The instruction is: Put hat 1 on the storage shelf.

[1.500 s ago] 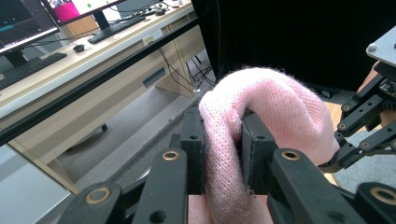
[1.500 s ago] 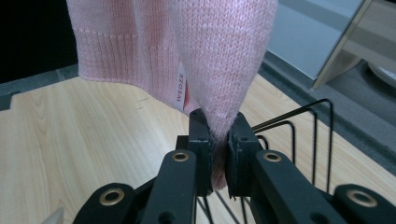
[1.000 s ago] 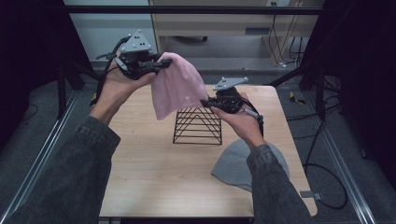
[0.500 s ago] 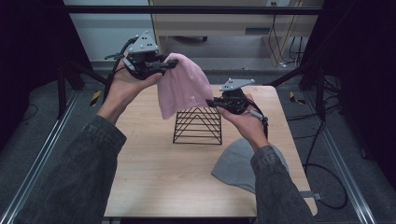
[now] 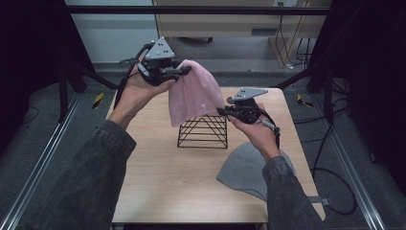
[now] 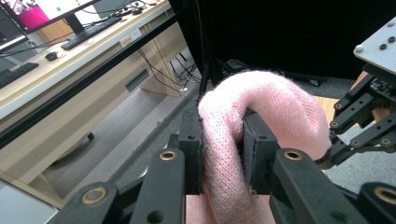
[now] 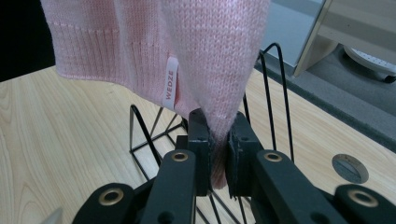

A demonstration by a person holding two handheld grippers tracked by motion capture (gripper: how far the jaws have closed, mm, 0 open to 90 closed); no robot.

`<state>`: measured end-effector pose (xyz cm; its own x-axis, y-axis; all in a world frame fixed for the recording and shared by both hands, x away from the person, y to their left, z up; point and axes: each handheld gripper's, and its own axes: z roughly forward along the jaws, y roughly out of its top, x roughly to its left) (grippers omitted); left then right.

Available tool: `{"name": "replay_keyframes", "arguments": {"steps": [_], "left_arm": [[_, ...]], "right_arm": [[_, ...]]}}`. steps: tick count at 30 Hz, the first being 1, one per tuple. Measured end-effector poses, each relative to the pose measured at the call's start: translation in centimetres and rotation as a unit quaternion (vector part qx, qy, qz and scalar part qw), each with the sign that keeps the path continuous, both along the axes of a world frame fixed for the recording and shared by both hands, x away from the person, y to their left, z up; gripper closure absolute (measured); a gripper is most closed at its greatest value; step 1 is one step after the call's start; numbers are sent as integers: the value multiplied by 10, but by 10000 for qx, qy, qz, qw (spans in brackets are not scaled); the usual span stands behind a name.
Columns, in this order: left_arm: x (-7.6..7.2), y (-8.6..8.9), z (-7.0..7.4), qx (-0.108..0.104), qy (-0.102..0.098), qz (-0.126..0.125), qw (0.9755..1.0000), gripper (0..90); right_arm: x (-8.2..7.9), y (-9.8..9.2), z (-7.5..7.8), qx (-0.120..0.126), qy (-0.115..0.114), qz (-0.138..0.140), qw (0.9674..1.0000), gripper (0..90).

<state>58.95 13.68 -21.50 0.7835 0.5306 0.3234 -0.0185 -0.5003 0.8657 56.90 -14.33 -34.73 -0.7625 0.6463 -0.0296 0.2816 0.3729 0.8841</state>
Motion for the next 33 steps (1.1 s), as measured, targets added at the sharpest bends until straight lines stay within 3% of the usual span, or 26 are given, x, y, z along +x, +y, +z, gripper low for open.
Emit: {"name": "replay_keyframes", "arguments": {"steps": [7, 33], "left_arm": [[5, -4, -12, 14, 50, -89, 9999, 718], [-3, -17, -53, 280, 239, -338, 9988, 687]], "right_arm": [[-4, -1, -12, -92, -6, 2, 10000, 824], [-13, -8, -54, -509, 121, -104, 9986, 828]]}}
